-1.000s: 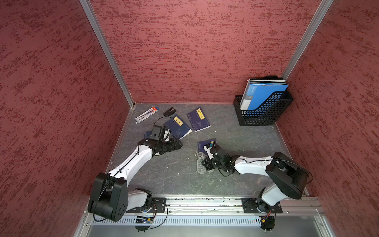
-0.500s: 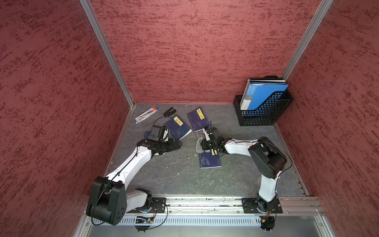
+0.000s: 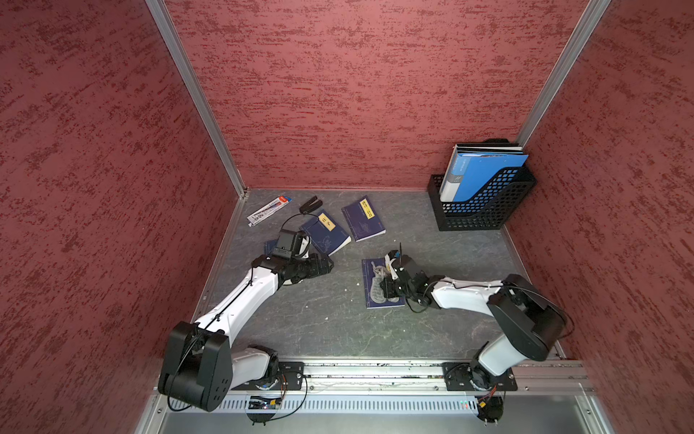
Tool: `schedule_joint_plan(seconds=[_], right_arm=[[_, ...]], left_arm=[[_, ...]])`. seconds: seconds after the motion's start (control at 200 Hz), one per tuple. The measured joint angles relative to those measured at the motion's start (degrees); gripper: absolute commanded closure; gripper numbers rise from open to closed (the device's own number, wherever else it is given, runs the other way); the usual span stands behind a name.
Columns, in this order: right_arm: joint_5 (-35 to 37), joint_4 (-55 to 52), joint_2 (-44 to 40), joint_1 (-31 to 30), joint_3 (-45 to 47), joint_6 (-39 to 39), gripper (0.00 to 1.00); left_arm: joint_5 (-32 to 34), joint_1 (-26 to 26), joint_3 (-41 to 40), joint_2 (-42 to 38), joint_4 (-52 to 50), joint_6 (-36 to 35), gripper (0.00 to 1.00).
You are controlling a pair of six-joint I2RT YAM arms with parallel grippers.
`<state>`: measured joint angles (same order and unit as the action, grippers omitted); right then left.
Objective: Wipe the cover of the book
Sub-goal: Wipe the dirt from the cover of the book.
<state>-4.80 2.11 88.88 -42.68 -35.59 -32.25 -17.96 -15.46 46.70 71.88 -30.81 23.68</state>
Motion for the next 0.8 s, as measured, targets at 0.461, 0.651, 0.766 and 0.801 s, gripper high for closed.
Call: schedule_joint_plan(seconds=[0.461,0.651,0.766,0.801], right_arm=[[2.93,-3.17,6.99,9.29,-9.16,1.27,0.92],[4.11,-5.18,13.38,11.41,-17.33,5.77,0.92],[4.57,-4.76,11.1,11.32,-14.14,5.68,0.91],[4.68,-4.76,9.55,11.1,-12.35,5.42,0.91]], left_arm=[[-0.13,-3.82,0.57,3.32,1.42,0.11,0.0],[-0.02,-6.29,0.79,2.89,1.77,1.09,0.0],[0.02,-6.75,0.92,2.75,2.16,1.31,0.0],[0.02,-6.8,0.96,2.8,2.27,1.33,0.0]])
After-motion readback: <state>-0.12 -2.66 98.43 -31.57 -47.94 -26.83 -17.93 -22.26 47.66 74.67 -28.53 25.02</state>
